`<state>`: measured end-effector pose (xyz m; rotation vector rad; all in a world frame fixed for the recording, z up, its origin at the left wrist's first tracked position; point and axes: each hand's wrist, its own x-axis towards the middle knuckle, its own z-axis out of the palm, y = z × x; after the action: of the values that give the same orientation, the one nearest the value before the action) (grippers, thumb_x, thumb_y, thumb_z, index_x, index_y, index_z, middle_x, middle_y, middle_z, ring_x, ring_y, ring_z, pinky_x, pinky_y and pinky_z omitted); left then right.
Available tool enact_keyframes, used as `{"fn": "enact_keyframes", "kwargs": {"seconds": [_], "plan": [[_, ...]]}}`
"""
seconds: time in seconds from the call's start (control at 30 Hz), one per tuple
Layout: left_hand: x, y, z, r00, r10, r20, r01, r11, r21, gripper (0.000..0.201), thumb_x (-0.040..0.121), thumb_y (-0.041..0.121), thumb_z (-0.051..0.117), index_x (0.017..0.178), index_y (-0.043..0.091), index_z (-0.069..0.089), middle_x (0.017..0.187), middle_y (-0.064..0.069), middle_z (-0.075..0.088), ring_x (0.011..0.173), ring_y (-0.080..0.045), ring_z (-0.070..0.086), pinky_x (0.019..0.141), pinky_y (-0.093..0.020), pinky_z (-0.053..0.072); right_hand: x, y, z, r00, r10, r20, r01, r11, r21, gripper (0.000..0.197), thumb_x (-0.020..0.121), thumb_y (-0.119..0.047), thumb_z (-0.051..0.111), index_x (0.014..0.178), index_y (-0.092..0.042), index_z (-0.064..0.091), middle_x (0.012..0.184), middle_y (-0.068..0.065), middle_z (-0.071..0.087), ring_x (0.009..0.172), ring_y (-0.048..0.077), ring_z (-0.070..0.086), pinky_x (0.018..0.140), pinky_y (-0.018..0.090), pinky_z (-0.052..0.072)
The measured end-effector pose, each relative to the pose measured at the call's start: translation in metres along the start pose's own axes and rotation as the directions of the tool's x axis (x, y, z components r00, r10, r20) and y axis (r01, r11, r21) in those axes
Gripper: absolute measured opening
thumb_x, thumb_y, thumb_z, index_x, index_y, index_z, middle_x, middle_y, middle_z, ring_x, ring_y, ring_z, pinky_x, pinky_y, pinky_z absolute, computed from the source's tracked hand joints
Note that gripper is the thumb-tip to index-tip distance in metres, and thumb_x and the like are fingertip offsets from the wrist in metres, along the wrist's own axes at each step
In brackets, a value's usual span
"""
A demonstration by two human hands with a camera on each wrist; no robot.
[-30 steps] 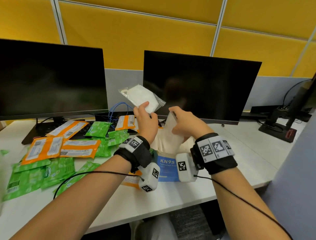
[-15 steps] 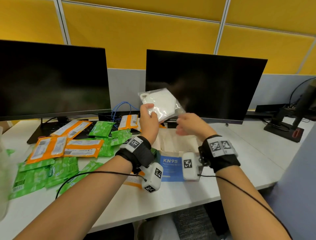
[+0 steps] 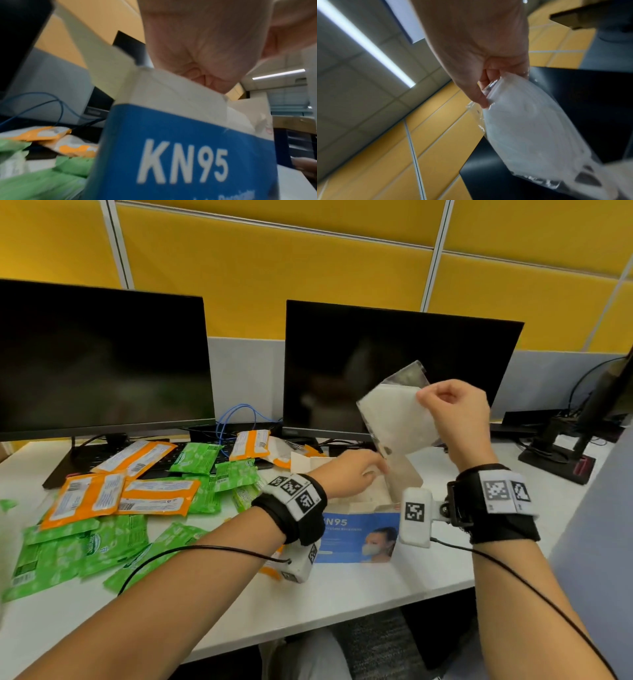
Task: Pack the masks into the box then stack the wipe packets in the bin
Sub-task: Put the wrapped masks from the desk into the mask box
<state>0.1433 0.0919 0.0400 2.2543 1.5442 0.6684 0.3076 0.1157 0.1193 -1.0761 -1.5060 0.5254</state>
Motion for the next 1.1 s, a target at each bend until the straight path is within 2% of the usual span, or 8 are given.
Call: {"fn": "enact_keyframes", "kwargs": {"seconds": [0.1,0.23,0.4,0.6,0.77,0.9,1.0,1.1], "plan": [[0.009,0.014,0.004,0.986,0.029,0.165,-0.049,0.992,0.117,0.044,0.09,-0.003,0.037,0.121,0.015,0.062,0.137,0.0,0.054,0.129,-0.017,0.044,0.107,-0.027,0.03,0.002,-0.006,-0.006,0.995,-0.09,-0.05,0.076,0.97,-0.229,0.016,0.09,-0.023,0.059,0.099,-0.011,0.066,0.092,0.0,0.063,0.083,0.01,0.056,0.061,0.01,0.037],[0.015,0.02,0.002,0.97,-0.008,0.243,-0.032,0.986,0.161,0.047,0.089,-0.004,0.035,0.123,0.014,0.06,0.135,-0.003,0.055,0.126,-0.02,0.047,0.104,-0.03,0.034,-0.003,-0.006,-0.008,0.989,-0.121,-0.086,0.085,0.938,-0.337,0.015,0.093,-0.023,0.057,0.102,-0.012,0.062,0.093,0.004,0.063,0.081,0.012,0.055,0.068,0.024,0.048],[0.014,0.019,0.006,0.945,0.046,0.323,-0.107,0.979,0.174,0.051,0.086,-0.008,0.038,0.127,0.015,0.058,0.137,-0.003,0.052,0.128,-0.019,0.044,0.106,-0.026,0.03,-0.005,-0.008,-0.003,0.986,-0.149,-0.072,0.11,0.915,-0.387,0.015,0.093,-0.024,0.056,0.103,-0.014,0.06,0.093,0.002,0.06,0.08,0.012,0.054,0.057,0.015,0.034],[0.013,0.021,0.007,0.93,-0.001,0.368,-0.159,0.9,0.405,0.043,0.095,0.017,0.038,0.136,0.025,0.049,0.142,0.002,0.048,0.132,-0.019,0.035,0.112,-0.037,0.028,-0.009,-0.005,0.003,0.991,-0.124,-0.04,0.098,0.914,-0.394,0.013,0.093,-0.025,0.056,0.103,-0.016,0.057,0.091,0.001,0.059,0.08,0.013,0.055,0.058,0.017,0.036],[0.003,0.017,-0.009,0.94,-0.069,0.335,-0.08,0.908,0.411,0.029,0.091,0.022,0.036,0.108,0.027,0.06,0.112,0.0,0.059,0.104,-0.019,0.054,0.095,-0.041,0.044,-0.009,-0.008,-0.003,0.992,-0.114,-0.048,0.08,0.885,-0.458,0.016,0.095,-0.027,0.053,0.106,-0.016,0.055,0.095,0.003,0.06,0.08,0.015,0.055,0.059,0.021,0.036],[-0.011,0.0,-0.021,0.946,-0.132,0.296,0.02,0.935,0.353,0.03,0.09,0.021,0.038,0.112,0.032,0.055,0.103,0.005,0.059,0.097,-0.016,0.056,0.087,-0.037,0.047,-0.009,-0.01,-0.002,0.993,-0.109,0.052,0.12,0.848,-0.517,0.012,0.096,-0.025,0.052,0.104,-0.018,0.054,0.092,0.004,0.06,0.079,0.016,0.056,0.063,0.026,0.04],[-0.02,-0.011,-0.021,0.948,-0.129,0.291,0.04,0.955,0.295,0.038,0.093,0.021,0.04,0.127,0.03,0.052,0.127,0.003,0.056,0.115,-0.016,0.051,0.099,-0.034,0.041,-0.013,-0.007,0.009,0.975,-0.061,0.214,0.182,0.772,-0.609,0.007,0.095,-0.023,0.052,0.1,-0.021,0.057,0.089,0.0,0.059,0.079,0.018,0.058,0.067,0.031,0.046],[-0.026,-0.017,-0.013,0.965,-0.083,0.247,0.028,0.975,0.221,0.038,0.097,0.02,0.04,0.133,0.023,0.05,0.141,0.001,0.047,0.128,-0.017,0.043,0.105,-0.03,0.034,-0.014,0.006,0.034,0.93,0.08,0.358,0.216,0.67,-0.71,0.013,0.092,-0.017,0.051,0.095,-0.017,0.063,0.089,0.004,0.063,0.08,0.023,0.061,0.073,0.037,0.053]]}}
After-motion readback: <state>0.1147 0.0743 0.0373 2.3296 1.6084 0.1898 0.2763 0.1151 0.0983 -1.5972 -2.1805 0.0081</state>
